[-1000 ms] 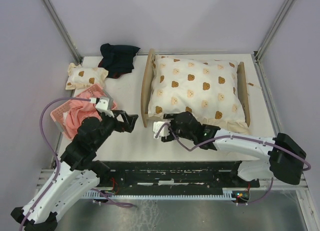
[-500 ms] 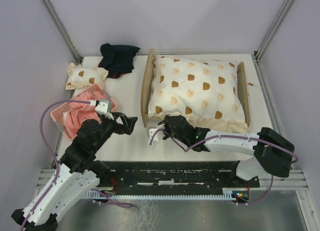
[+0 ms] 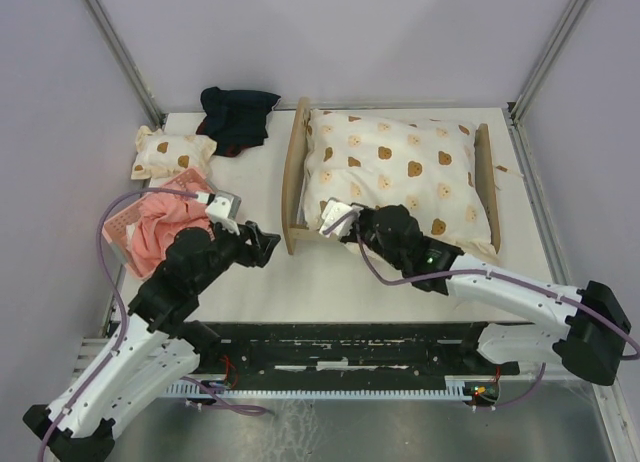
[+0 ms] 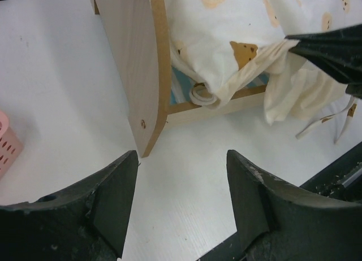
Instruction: Set up the pet bed
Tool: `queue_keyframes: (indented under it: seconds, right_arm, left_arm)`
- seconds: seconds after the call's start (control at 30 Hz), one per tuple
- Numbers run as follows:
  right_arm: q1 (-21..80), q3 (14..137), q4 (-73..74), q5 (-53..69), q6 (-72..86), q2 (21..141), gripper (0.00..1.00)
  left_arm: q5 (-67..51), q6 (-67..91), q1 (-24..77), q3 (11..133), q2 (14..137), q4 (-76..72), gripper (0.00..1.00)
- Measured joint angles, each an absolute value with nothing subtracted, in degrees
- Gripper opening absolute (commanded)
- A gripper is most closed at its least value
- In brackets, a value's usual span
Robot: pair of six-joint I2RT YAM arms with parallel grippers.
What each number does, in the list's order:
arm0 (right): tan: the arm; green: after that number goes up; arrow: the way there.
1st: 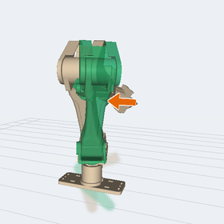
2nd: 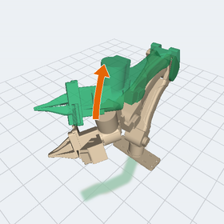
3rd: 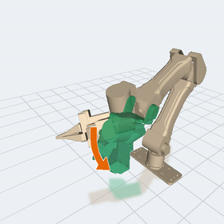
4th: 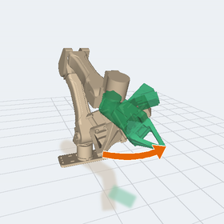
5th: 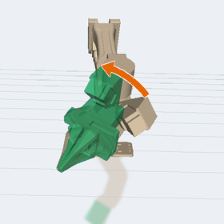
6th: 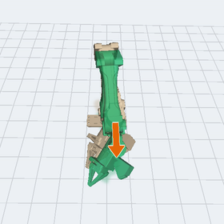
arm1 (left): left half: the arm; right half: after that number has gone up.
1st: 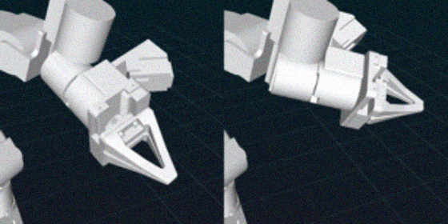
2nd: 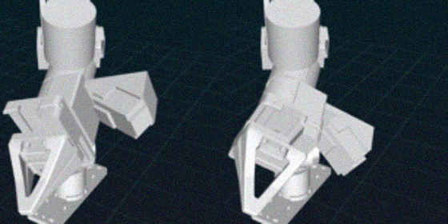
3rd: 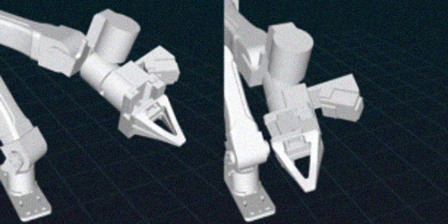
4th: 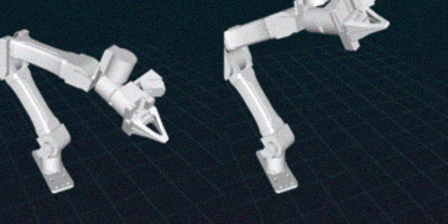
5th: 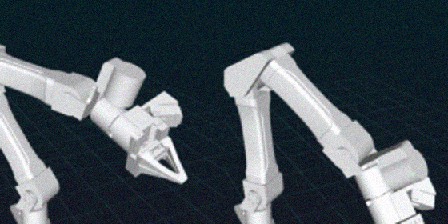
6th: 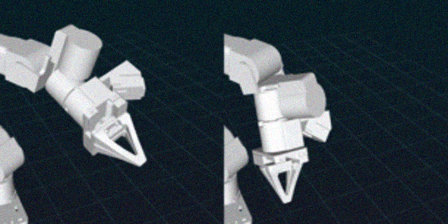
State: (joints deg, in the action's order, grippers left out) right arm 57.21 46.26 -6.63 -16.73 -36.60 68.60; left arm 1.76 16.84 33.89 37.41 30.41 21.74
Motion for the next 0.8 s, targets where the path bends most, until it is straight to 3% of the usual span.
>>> queue_keyframes:
  seconds: [0.2, 0.4, 0.53, 0.8]
  right_arm:
    - [48.12, 49.36, -2.74, -12.6, -22.59, 68.47, 0.02]
    - [40.53, 51.44, -0.32, -8.62, -11.09, 69.54, 0.02]
    - [37.43, 53.28, 0.19, -5.61, -5.63, 71.5, 0.02]
    - [33.19, 54.26, 1.34, -0.97, 0.67, 73.38, 0.02]
  left_arm:
    - [-0.69, 15.05, 33.95, 42.61, 38.02, 21.76, 0.52]
    - [-0.58, 14.17, 36.34, 48.9, 46.3, 20.6, 0.49]
    - [3.53, 13.19, 42.5, 51.31, 52.21, 19.73, 0.5]
    - [9.76, 11.46, 51.2, 53.89, 63.16, 16.05, 0.63]
